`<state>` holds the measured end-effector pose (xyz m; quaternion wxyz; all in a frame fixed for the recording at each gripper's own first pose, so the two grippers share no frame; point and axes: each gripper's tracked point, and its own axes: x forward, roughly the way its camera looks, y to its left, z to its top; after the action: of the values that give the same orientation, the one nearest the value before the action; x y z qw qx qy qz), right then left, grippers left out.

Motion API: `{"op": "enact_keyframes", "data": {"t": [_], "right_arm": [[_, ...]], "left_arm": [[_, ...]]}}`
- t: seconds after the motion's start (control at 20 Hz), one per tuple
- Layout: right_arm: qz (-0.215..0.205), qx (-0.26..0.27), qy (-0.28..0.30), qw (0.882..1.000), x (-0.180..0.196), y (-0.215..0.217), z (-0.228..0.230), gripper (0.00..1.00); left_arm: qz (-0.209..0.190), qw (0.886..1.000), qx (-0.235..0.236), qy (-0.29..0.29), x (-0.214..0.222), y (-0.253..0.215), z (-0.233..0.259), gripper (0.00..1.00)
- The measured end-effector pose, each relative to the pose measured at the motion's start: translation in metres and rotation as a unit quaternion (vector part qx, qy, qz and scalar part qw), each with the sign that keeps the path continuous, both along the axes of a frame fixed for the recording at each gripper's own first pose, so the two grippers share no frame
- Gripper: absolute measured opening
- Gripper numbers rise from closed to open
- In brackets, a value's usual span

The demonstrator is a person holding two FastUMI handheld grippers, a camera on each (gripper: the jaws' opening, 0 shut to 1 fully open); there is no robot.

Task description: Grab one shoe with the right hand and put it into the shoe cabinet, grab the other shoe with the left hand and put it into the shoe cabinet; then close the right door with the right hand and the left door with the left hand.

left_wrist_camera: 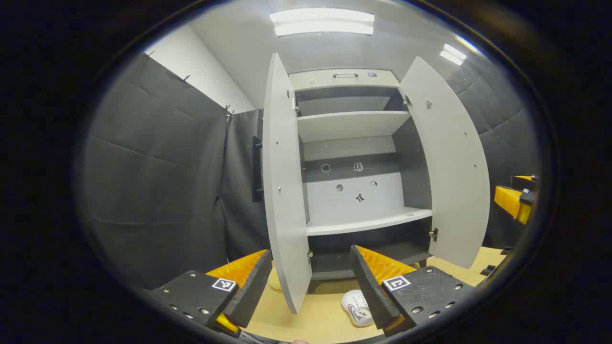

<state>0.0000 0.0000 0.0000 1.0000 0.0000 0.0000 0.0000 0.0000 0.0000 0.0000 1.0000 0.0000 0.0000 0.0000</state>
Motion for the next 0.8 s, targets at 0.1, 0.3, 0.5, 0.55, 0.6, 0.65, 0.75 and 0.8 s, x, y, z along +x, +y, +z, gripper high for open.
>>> {"op": "enact_keyframes", "data": {"t": [0.1, 0.3, 0.5, 0.55, 0.6, 0.65, 0.75, 0.8], "right_arm": [[-0.002, 0.003, 0.002, 1.000, -0.002, -0.003, -0.002, 0.98], [-0.005, 0.006, 0.000, 1.000, -0.002, -0.004, -0.001, 0.98], [-0.003, 0.005, 0.001, 1.000, 0.001, 0.000, -0.003, 0.98], [-0.002, 0.004, 0.001, 1.000, 0.002, 0.001, -0.003, 0.98], [-0.001, 0.003, 0.002, 1.000, 0.004, 0.003, -0.003, 0.98], [0.000, 0.003, 0.002, 1.000, 0.004, 0.004, -0.003, 0.98], [0.003, 0.004, 0.004, 1.000, 0.009, 0.007, -0.005, 0.98], [0.005, 0.003, 0.006, 1.000, 0.012, 0.010, -0.006, 0.98]], "left_arm": [[0.000, 1.000, 0.001, -0.001, -0.002, 0.000, 0.000, 0.95], [0.001, 1.000, 0.003, 0.000, -0.003, 0.000, 0.000, 1.00], [0.002, 1.000, 0.000, 0.002, -0.001, 0.003, -0.002, 0.95], [0.002, 1.000, 0.000, 0.002, 0.000, 0.003, -0.001, 1.00], [0.003, 1.000, 0.001, 0.001, 0.000, 0.004, -0.002, 0.95], [0.003, 1.000, 0.002, 0.000, 0.001, 0.005, -0.001, 0.95], [0.004, 1.000, 0.001, 0.001, 0.003, 0.006, -0.002, 0.95], [0.004, 1.000, 0.000, 0.003, 0.004, 0.006, -0.004, 0.95]]}}
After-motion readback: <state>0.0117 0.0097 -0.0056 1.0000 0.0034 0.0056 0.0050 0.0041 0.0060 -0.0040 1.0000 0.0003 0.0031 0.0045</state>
